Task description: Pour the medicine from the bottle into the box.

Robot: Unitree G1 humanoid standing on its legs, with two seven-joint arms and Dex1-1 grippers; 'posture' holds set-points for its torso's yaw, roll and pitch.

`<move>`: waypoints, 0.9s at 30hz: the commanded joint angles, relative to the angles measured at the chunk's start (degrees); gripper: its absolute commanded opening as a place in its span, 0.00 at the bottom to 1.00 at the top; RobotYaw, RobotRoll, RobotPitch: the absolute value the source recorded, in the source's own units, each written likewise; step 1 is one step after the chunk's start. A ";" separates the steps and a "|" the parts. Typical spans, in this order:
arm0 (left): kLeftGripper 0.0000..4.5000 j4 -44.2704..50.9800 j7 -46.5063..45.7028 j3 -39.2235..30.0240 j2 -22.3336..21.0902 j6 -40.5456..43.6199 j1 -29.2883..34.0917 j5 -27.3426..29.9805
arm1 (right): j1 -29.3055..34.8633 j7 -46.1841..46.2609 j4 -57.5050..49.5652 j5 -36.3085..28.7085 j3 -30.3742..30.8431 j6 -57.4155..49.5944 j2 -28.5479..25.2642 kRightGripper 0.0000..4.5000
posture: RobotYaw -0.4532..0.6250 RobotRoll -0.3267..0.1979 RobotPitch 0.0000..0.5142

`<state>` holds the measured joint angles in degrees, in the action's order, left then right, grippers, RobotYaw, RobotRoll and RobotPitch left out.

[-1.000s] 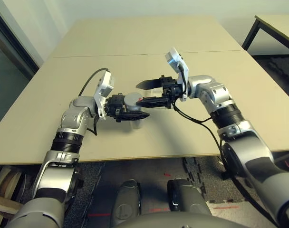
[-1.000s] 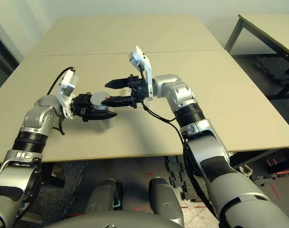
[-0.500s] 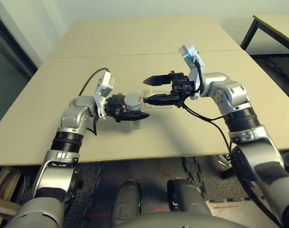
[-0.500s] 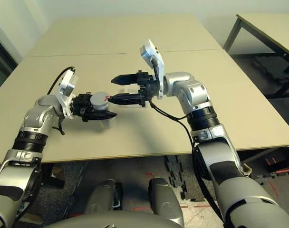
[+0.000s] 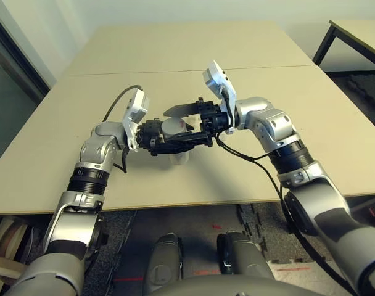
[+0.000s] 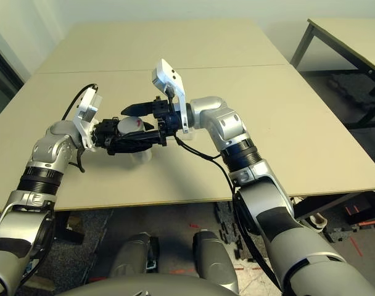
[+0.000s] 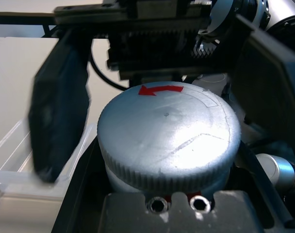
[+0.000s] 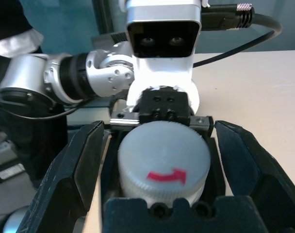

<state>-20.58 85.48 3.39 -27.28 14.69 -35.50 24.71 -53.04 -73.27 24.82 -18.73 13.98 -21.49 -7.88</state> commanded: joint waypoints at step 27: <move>0.62 1.74 -0.39 0.79 0.13 0.64 0.14 0.60 | -2.93 3.29 8.38 1.60 -4.05 3.36 -2.27 1.00 | 0.38 0.62 0.08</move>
<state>-20.20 83.28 3.42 -26.87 15.33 -35.50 24.74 -55.33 -72.38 31.64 -17.67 13.18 -18.19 -7.33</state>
